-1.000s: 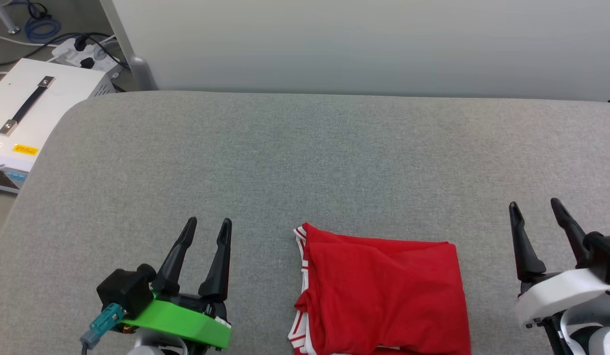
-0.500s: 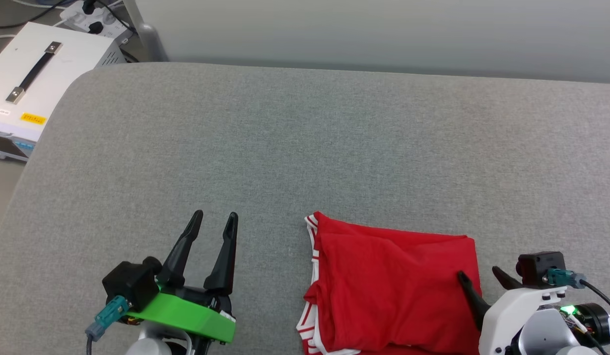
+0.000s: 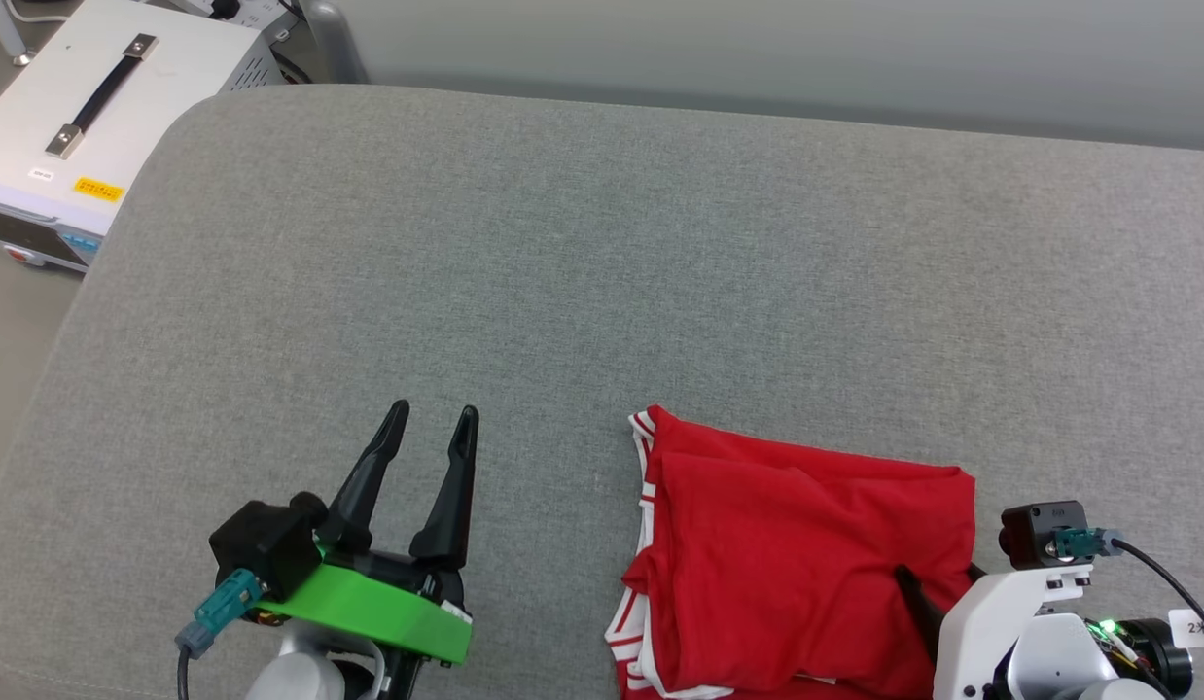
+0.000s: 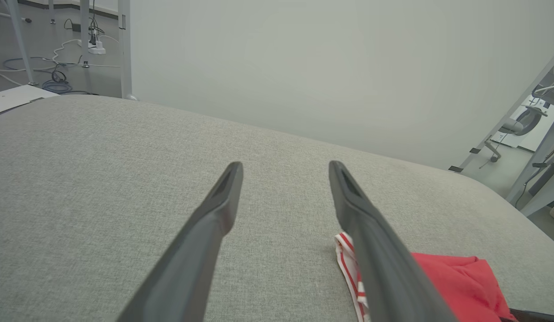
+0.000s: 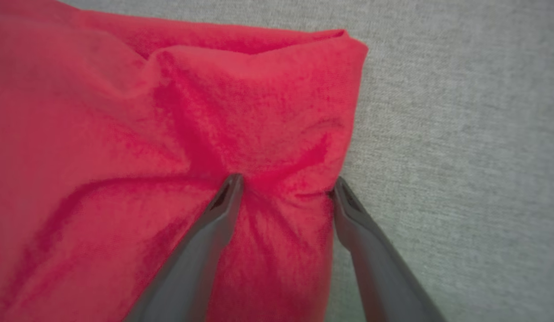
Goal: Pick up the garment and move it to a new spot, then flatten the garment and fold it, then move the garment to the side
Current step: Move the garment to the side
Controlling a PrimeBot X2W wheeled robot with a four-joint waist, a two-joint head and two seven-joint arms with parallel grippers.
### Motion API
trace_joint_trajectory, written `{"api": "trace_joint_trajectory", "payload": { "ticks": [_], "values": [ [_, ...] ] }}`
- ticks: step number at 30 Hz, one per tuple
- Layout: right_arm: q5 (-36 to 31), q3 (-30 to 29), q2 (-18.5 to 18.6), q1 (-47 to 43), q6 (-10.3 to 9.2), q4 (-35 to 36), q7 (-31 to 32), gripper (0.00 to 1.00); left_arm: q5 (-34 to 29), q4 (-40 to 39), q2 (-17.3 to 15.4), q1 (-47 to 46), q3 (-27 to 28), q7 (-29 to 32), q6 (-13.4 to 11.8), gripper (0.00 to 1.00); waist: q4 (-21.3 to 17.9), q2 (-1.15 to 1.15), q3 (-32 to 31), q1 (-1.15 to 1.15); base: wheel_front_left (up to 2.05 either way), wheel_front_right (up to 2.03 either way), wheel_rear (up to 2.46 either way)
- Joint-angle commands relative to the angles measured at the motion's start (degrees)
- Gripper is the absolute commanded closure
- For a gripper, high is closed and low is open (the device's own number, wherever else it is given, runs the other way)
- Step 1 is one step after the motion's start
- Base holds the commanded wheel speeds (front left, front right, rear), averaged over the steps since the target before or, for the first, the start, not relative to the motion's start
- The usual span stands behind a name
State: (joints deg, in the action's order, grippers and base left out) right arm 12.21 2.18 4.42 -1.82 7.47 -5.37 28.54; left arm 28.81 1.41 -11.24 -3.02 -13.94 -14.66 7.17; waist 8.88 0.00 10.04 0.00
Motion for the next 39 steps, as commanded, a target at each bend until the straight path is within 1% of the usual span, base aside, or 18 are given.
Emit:
{"api": "trace_joint_trajectory", "payload": {
  "ticks": [1, 2, 8, 13, 19, 21, 24, 26, 33, 39],
  "values": [
    [-0.1, 0.9, -0.4, 0.2, 0.02, -1.6, 0.8, 0.89, 0.3, 0.2, -0.5, -1.0, 0.1, -0.3, 0.3, 0.00, 0.0, 0.00, -0.1, 0.00, 0.00, 0.00, 0.00],
    [-0.3, 1.2, -0.2, 0.2, 0.02, -1.7, 0.6, 1.00, 0.2, 0.3, -0.5, -0.9, 0.1, -0.3, 0.3, 0.00, -0.1, 0.00, -0.3, 0.00, 0.00, 0.00, 0.00],
    [-1.9, 1.7, 1.9, 1.6, 0.02, -1.0, -3.1, 1.00, 0.2, 1.1, -1.1, -0.4, -1.2, -0.3, 0.3, 0.00, -1.6, 0.00, -2.0, 0.00, 0.00, 0.00, 0.00],
    [-3.8, 4.4, 5.8, 3.3, 0.02, 0.6, -6.0, 1.00, 0.3, 1.1, -1.4, 0.0, -2.0, -0.3, 0.3, 0.00, -4.4, 0.00, -3.1, 0.00, 0.00, 0.00, 0.00],
    [-7.8, 9.8, 12.7, 6.6, 0.02, 5.0, -8.1, 1.00, -0.6, -0.1, -2.0, -0.1, -2.1, -0.3, 0.3, 0.00, -9.7, 0.00, -2.7, 0.00, 0.00, 0.00, 0.00],
    [-9.4, 12.1, 15.6, 8.1, 0.02, 6.4, -8.2, 1.00, -0.9, -0.8, -2.3, -0.4, -2.4, -0.3, 0.3, 0.00, -11.9, 0.00, -1.9, 0.00, 0.00, 0.00, 0.00],
    [-14.1, 15.8, 21.7, 11.2, 0.02, 8.2, -8.3, 1.00, -1.3, -1.9, -2.8, -1.3, -3.1, -0.3, 0.3, 0.00, -15.4, 0.00, -0.2, 0.00, 0.00, 0.00, 0.00],
    [-14.7, 16.8, 23.7, 13.0, 0.02, 8.8, -8.4, 1.00, -1.4, -2.8, -3.1, -2.2, -3.2, -0.3, 0.3, 0.00, -17.6, 0.00, 1.5, 0.00, 0.00, 0.00, 0.00],
    [-15.3, 17.7, 30.6, 19.0, 0.02, 7.7, -9.2, 1.00, -2.5, -5.6, -5.7, -6.1, -5.4, -0.1, 0.3, 0.00, -24.0, 0.00, 7.7, 0.00, 0.00, 0.00, 0.00],
    [-14.2, 15.7, 35.8, 22.5, 0.02, 3.4, -10.6, 1.00, -3.7, -9.1, -8.1, -9.3, -5.9, 1.8, 0.2, 0.00, -27.2, 0.00, 12.4, 0.00, 0.00, 0.00, 0.00]
  ]
}}
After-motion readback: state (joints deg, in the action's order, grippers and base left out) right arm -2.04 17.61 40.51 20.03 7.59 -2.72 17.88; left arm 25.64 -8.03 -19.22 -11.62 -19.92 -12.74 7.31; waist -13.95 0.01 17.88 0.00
